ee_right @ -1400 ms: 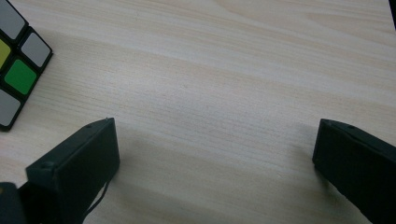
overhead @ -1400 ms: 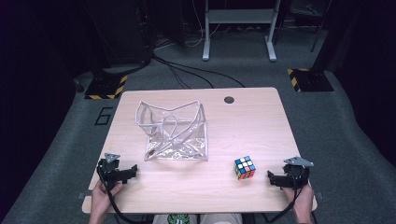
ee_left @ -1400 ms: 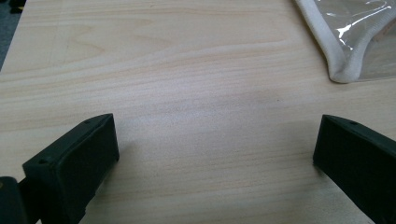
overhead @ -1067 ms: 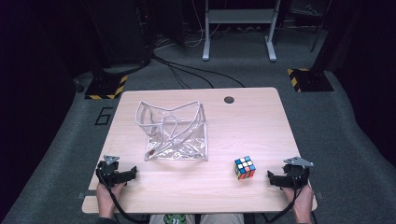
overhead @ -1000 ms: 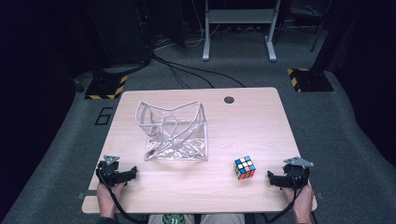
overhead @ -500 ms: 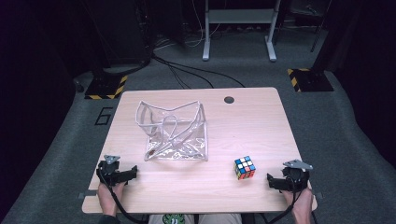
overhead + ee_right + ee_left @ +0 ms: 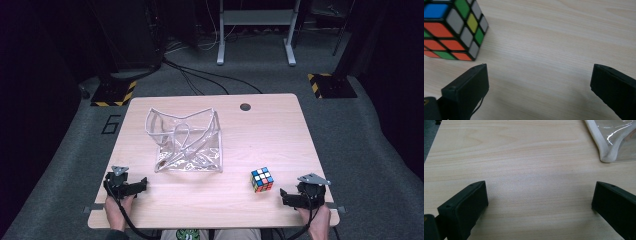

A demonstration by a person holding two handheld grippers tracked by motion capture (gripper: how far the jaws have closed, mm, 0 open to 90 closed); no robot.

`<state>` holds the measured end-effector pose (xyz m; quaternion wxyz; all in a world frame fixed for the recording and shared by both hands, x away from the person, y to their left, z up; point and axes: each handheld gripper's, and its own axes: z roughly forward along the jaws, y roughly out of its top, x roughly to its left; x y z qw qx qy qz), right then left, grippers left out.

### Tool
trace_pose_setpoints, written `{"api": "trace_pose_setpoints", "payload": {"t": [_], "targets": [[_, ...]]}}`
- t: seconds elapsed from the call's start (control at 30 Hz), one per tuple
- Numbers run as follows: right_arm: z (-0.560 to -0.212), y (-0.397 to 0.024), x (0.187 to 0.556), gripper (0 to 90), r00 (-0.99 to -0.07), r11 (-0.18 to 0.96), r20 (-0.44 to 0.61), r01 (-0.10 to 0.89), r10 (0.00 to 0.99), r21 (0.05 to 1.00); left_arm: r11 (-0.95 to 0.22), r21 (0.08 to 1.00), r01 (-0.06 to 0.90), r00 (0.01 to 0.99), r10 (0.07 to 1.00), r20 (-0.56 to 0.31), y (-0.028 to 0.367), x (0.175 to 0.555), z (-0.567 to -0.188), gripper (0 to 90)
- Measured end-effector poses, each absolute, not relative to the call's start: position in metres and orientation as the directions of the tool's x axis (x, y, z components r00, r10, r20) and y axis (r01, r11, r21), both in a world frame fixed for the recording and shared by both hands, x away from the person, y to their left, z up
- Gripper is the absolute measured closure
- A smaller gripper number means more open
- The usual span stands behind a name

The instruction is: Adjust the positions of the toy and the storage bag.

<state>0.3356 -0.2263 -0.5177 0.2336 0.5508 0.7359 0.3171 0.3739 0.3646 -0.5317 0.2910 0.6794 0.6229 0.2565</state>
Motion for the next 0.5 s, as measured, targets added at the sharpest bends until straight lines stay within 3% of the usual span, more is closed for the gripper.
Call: {"api": "trace_pose_setpoints", "payload": {"t": [0.5], "targets": [[-0.507, -0.193, 0.328, 1.0, -0.363, 0.216, 0.042, 0.642, 0.931, 0.736, -0.054, 0.715, 0.697, 0.091, 0.996, -0.013, 0.364, 0.374, -0.532, 0.3]]}}
